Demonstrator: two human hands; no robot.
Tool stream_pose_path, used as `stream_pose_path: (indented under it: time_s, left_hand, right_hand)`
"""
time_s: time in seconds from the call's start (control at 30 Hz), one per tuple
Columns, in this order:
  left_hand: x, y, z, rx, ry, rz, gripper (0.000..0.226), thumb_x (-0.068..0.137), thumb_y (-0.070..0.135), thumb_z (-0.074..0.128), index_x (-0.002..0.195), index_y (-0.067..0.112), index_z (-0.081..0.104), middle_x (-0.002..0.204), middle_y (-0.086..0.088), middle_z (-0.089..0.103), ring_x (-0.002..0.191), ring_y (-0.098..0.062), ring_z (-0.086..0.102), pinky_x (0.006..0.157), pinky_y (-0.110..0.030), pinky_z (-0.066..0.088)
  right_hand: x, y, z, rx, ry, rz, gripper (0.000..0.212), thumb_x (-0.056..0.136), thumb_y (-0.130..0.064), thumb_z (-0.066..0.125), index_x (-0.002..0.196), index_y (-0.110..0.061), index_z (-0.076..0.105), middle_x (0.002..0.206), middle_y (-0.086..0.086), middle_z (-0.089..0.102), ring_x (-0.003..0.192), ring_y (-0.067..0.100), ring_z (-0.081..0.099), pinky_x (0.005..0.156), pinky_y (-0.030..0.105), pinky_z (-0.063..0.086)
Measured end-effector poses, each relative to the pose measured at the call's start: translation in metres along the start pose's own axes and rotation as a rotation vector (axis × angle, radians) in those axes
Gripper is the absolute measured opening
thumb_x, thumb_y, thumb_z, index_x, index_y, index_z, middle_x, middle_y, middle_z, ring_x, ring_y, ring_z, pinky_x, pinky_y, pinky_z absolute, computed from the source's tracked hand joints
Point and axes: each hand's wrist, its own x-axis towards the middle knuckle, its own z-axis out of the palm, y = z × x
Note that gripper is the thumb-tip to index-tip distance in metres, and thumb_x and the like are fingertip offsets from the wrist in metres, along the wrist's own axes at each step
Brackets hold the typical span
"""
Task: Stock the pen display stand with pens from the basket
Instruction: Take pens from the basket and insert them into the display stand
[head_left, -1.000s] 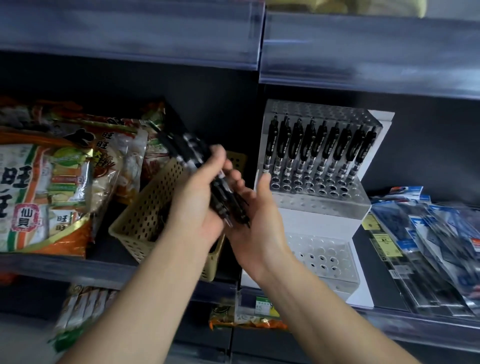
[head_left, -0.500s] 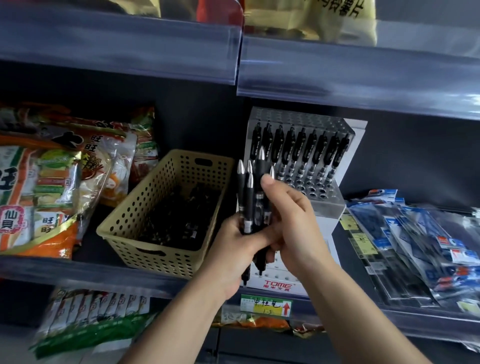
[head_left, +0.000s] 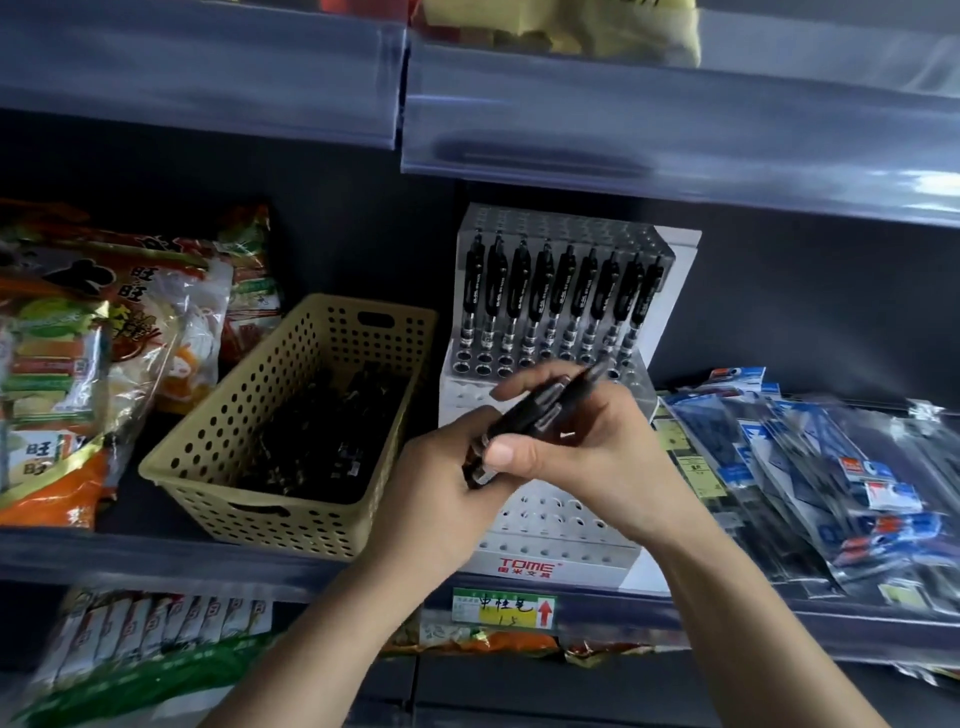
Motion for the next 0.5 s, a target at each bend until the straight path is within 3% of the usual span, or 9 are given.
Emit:
stream_pose_path:
  time_s: [0.07, 0.13, 0.2, 0.27, 0.33, 0.4, 0.5]
  left_hand:
    - [0.003, -0.007, -0.005, 0.196, 0.061, 0.177, 0.018, 0.078, 0.024, 0.059, 0.096, 0.024, 0.061, 0.073, 0.009, 0.065, 0.067, -0.010, 0.062, 0.053, -0.026, 0.046]
    - [0.010, -0.011, -0.014, 0.473, 0.167, 0.362, 0.014, 0.072, 0.006, 0.067, 0.085, 0.012, 0.063, 0.074, 0.003, 0.065, 0.069, -0.018, 0.061, 0.061, -0.024, 0.038]
    - [0.016, -0.013, -0.024, 0.672, 0.251, 0.487, 0.020, 0.067, -0.004, 0.073, 0.078, 0.010, 0.064, 0.075, -0.001, 0.065, 0.074, -0.023, 0.058, 0.069, -0.027, 0.032]
    - [0.021, -0.017, -0.032, 0.754, 0.331, 0.568, 0.023, 0.065, -0.009, 0.069, 0.077, 0.010, 0.065, 0.076, -0.002, 0.064, 0.079, -0.026, 0.055, 0.075, -0.034, 0.032]
    - [0.022, -0.019, -0.032, 0.790, 0.369, 0.622, 0.023, 0.067, -0.009, 0.066, 0.074, 0.012, 0.066, 0.075, -0.001, 0.064, 0.082, -0.025, 0.055, 0.083, -0.038, 0.033]
    - [0.022, -0.020, -0.029, 0.804, 0.388, 0.680, 0.018, 0.074, -0.004, 0.067, 0.073, 0.014, 0.067, 0.073, 0.000, 0.065, 0.085, -0.024, 0.056, 0.089, -0.040, 0.032]
    - [0.021, -0.024, -0.024, 0.824, 0.379, 0.722, 0.018, 0.085, 0.005, 0.060, 0.073, 0.017, 0.066, 0.072, 0.002, 0.064, 0.088, -0.022, 0.056, 0.097, -0.042, 0.031]
  right_hand:
    - [0.000, -0.003, -0.009, 0.003, -0.099, -0.003, 0.055, 0.055, -0.032, 0.086, 0.103, -0.015, 0.065, 0.079, 0.007, 0.065, 0.070, 0.027, 0.061, 0.065, 0.039, 0.054]
    - [-0.001, -0.007, -0.023, 0.083, -0.306, 0.023, 0.072, 0.056, -0.027, 0.084, 0.121, -0.015, 0.057, 0.089, 0.005, 0.062, 0.073, 0.013, 0.061, 0.063, 0.023, 0.049]
    - [-0.004, -0.009, -0.035, 0.265, -0.515, 0.108, 0.102, 0.055, -0.045, 0.086, 0.139, -0.010, 0.039, 0.111, 0.014, 0.061, 0.086, 0.022, 0.064, 0.060, 0.023, 0.052]
    - [-0.005, -0.007, -0.042, 0.439, -0.599, 0.218, 0.118, 0.054, -0.075, 0.070, 0.142, -0.005, 0.034, 0.126, 0.021, 0.057, 0.090, 0.032, 0.067, 0.051, 0.027, 0.056]
    - [-0.002, -0.004, -0.042, 0.542, -0.607, 0.412, 0.114, 0.059, -0.090, 0.043, 0.131, -0.002, 0.050, 0.120, 0.024, 0.062, 0.076, 0.032, 0.071, 0.041, 0.023, 0.053]
    - [0.002, -0.002, -0.035, 0.510, -0.633, 0.540, 0.102, 0.069, -0.086, 0.024, 0.111, -0.002, 0.064, 0.104, 0.025, 0.068, 0.060, 0.027, 0.071, 0.033, 0.018, 0.044]
    - [0.002, -0.001, -0.017, 0.383, -0.637, 0.512, 0.051, 0.086, -0.058, 0.051, 0.091, -0.009, 0.066, 0.082, 0.020, 0.071, 0.047, 0.020, 0.065, 0.029, 0.016, 0.034]
